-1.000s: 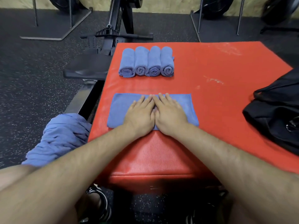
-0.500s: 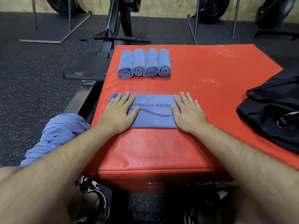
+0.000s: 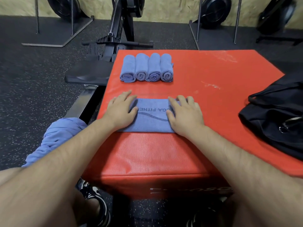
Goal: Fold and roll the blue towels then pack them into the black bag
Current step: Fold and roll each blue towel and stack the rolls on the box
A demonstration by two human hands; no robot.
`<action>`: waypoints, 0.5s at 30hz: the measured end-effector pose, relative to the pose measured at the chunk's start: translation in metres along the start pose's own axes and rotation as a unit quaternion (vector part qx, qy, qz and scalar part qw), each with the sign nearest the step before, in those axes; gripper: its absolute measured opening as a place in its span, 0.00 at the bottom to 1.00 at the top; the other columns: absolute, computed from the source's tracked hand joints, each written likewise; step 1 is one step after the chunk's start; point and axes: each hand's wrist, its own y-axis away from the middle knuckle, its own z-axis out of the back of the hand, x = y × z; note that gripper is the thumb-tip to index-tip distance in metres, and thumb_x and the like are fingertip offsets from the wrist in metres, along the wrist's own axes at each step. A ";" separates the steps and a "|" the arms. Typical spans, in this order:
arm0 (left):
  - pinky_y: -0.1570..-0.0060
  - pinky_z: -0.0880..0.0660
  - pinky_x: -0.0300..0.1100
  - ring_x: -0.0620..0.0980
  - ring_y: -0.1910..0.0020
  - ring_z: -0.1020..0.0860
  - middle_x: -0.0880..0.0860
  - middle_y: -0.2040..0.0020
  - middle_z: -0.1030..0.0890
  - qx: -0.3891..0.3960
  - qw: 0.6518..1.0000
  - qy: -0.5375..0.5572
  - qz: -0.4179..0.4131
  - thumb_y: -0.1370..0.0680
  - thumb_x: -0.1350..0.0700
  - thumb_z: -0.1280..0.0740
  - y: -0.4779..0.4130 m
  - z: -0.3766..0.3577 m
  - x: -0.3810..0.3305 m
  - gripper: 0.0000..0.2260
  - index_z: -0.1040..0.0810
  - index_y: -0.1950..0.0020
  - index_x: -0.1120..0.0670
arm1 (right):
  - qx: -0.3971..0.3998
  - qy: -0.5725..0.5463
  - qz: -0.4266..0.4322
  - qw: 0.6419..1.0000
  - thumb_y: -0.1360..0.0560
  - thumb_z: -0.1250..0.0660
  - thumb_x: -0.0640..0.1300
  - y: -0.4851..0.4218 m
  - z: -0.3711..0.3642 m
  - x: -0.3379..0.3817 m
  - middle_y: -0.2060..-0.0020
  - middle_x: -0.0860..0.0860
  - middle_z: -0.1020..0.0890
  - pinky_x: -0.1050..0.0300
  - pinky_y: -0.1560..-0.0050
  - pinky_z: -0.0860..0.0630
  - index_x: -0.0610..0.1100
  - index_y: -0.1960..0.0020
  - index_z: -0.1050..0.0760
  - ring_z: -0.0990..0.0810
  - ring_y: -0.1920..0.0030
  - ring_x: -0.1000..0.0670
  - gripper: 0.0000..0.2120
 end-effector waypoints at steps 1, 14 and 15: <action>0.25 0.45 0.55 0.51 0.21 0.42 0.49 0.20 0.39 0.001 0.999 0.018 -0.033 0.19 0.48 0.38 -0.006 0.000 -0.005 0.21 0.32 0.25 0.47 | -0.016 -0.011 0.019 1.000 0.21 0.41 0.55 -0.001 0.005 0.011 0.38 0.45 0.25 0.44 0.42 0.29 0.48 0.30 0.28 0.28 0.39 0.39 0.22; 0.47 0.35 0.48 0.52 0.41 0.25 0.46 0.41 0.21 0.011 0.991 -0.064 -0.120 0.22 0.48 0.38 -0.028 0.000 -0.030 0.11 0.22 0.42 0.45 | 0.105 -0.108 -0.025 0.988 0.22 0.42 0.58 -0.006 0.011 0.071 0.41 0.47 0.26 0.46 0.40 0.30 0.48 0.42 0.25 0.29 0.37 0.43 0.18; 0.46 0.35 0.49 0.53 0.42 0.24 0.47 0.42 0.21 -0.002 0.991 -0.073 -0.114 0.21 0.48 0.38 -0.026 0.001 -0.028 0.10 0.21 0.43 0.46 | 0.088 -0.092 -0.016 0.992 0.23 0.41 0.60 -0.007 0.008 0.068 0.41 0.47 0.25 0.46 0.41 0.30 0.48 0.42 0.24 0.28 0.37 0.43 0.19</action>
